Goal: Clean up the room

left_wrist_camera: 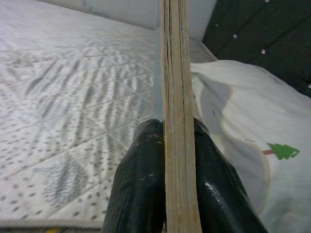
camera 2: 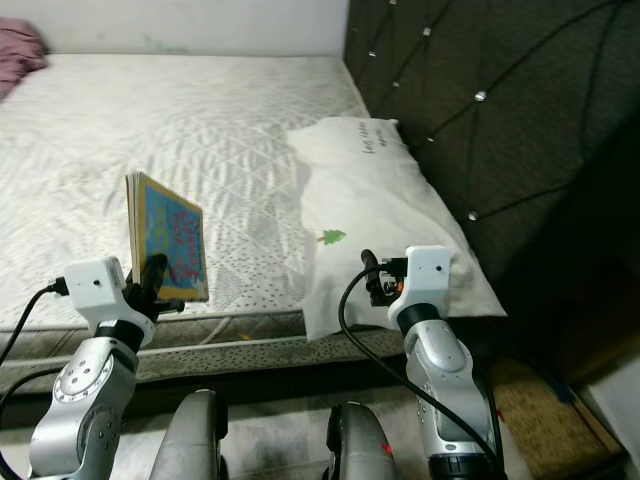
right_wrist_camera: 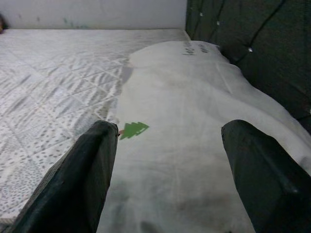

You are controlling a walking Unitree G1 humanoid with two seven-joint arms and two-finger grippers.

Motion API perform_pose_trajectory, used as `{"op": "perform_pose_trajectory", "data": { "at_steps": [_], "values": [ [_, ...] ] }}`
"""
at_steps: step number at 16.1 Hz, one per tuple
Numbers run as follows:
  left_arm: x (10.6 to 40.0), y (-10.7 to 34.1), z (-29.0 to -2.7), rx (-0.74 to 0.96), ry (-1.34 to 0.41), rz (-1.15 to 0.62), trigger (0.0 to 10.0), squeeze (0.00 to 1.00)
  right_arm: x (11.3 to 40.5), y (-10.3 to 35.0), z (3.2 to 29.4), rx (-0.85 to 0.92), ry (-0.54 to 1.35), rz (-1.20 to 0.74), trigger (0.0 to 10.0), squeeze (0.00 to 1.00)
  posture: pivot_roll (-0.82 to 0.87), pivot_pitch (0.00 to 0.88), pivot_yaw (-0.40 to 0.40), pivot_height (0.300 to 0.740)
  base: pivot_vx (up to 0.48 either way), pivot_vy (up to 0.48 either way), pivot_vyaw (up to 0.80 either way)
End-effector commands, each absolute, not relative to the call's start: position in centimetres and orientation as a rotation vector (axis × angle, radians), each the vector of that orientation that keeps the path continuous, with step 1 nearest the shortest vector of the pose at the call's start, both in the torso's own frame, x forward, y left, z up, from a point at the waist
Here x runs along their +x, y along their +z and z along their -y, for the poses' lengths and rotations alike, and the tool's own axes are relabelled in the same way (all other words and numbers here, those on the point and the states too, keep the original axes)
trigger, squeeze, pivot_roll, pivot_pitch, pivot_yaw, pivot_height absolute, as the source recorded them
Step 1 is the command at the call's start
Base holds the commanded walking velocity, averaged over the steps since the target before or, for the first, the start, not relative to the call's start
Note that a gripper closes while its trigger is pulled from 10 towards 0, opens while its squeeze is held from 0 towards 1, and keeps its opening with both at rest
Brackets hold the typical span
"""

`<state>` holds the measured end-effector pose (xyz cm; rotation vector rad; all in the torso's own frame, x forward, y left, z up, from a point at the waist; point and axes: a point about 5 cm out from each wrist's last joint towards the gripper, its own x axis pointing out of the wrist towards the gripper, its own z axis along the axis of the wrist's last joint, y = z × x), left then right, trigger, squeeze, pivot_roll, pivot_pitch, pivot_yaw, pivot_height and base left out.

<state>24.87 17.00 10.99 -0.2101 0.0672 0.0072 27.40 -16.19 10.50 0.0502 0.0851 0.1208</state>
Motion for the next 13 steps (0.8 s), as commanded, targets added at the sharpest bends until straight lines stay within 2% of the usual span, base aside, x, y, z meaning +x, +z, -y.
{"op": "perform_pose_trajectory", "data": {
  "at_steps": [1, 12, 13],
  "values": [
    [24.99, 12.00, -16.93, -0.212, -0.004, -0.020, 10.0, 0.00, 27.48, 10.93, 16.11, 0.046, 0.135, -0.075, 10.0, 0.00, -0.01, 0.070, -0.043, 0.639, 0.307, 0.000, 0.00],
    [25.00, 11.82, -16.70, -0.223, -0.019, -0.038, 10.0, 0.00, 27.43, 10.91, 16.18, 0.038, 0.135, -0.081, 10.0, 0.00, -0.01, 0.084, -0.039, 0.639, 0.319, 0.000, 0.00],
    [25.03, 11.77, -16.64, -0.234, -0.019, -0.042, 10.0, 0.00, 27.45, 10.92, 16.19, 0.038, 0.135, -0.081, 10.0, 0.00, -0.01, 0.084, -0.038, 0.639, 0.000, 0.000, 0.00]
  ]
}}
